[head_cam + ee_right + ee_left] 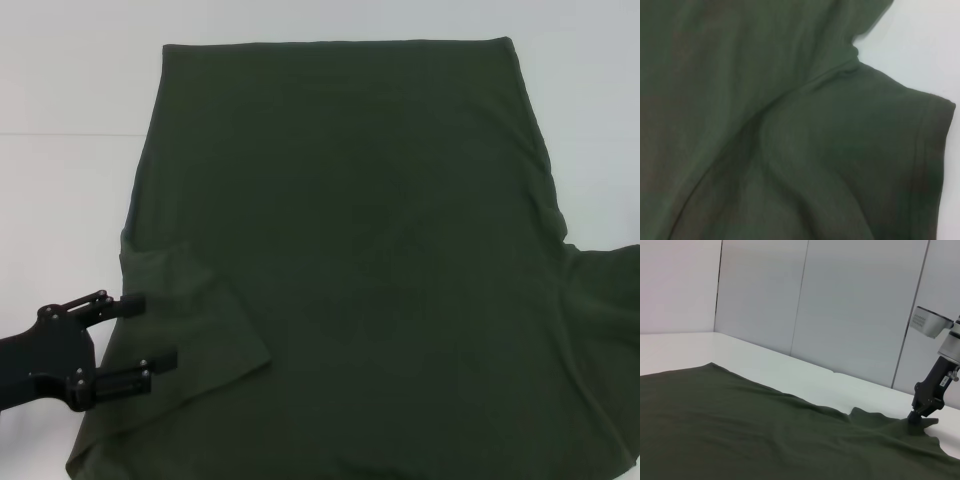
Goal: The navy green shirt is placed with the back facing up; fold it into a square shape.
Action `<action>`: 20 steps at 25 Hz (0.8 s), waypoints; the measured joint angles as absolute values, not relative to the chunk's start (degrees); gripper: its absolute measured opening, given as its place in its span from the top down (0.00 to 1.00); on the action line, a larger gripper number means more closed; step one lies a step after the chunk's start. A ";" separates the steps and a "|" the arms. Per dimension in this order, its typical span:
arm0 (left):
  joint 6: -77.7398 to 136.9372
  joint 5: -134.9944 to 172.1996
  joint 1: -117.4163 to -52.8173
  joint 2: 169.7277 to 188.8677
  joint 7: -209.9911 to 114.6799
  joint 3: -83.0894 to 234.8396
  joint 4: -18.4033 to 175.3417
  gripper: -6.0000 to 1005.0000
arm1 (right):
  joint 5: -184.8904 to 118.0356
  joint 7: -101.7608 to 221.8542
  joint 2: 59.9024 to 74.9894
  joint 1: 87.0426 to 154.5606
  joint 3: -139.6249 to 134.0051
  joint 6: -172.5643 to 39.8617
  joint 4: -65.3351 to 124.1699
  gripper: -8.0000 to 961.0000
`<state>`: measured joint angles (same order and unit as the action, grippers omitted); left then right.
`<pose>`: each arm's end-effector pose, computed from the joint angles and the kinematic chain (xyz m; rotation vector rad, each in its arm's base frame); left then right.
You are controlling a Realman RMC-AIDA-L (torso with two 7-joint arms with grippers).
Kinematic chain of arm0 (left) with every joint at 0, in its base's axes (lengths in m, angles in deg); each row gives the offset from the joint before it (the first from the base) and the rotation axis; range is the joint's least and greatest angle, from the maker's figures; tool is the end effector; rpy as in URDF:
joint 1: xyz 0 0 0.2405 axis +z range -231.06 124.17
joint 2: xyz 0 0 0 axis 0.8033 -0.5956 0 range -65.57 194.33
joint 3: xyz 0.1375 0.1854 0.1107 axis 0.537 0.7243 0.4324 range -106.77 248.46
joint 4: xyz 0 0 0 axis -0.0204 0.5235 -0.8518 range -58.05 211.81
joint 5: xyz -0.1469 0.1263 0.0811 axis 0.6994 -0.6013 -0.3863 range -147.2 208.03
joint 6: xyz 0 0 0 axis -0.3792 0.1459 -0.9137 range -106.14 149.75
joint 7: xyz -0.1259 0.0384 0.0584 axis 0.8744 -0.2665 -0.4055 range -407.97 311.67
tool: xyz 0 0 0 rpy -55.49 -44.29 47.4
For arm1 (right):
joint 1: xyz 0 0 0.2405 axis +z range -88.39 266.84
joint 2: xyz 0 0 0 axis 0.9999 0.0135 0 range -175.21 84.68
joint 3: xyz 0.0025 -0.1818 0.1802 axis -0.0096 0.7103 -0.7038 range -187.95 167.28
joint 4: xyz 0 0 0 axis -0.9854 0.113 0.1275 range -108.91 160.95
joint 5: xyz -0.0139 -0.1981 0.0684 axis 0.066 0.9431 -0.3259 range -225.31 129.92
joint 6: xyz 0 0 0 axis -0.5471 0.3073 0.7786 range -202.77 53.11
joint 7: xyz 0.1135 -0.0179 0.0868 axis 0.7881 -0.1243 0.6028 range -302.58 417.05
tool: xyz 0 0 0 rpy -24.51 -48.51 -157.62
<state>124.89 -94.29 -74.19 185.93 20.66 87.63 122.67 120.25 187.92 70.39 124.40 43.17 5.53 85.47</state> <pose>-0.3189 0.2610 0.0418 -2.5452 -0.5958 -0.7365 0.3128 0.3709 0.0752 -2.2569 1.0873 -0.6644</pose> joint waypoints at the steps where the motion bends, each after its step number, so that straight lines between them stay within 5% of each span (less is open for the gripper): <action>1: 124.89 -94.29 -74.19 185.93 20.66 87.63 122.67 0.16 | 120.24 187.92 70.39 124.40 43.12 5.69 85.61 0.95; 20: 124.93 -94.30 -74.10 185.93 20.66 87.63 122.67 0.16 | 115.16 186.30 71.02 125.66 40.72 11.54 92.31 0.98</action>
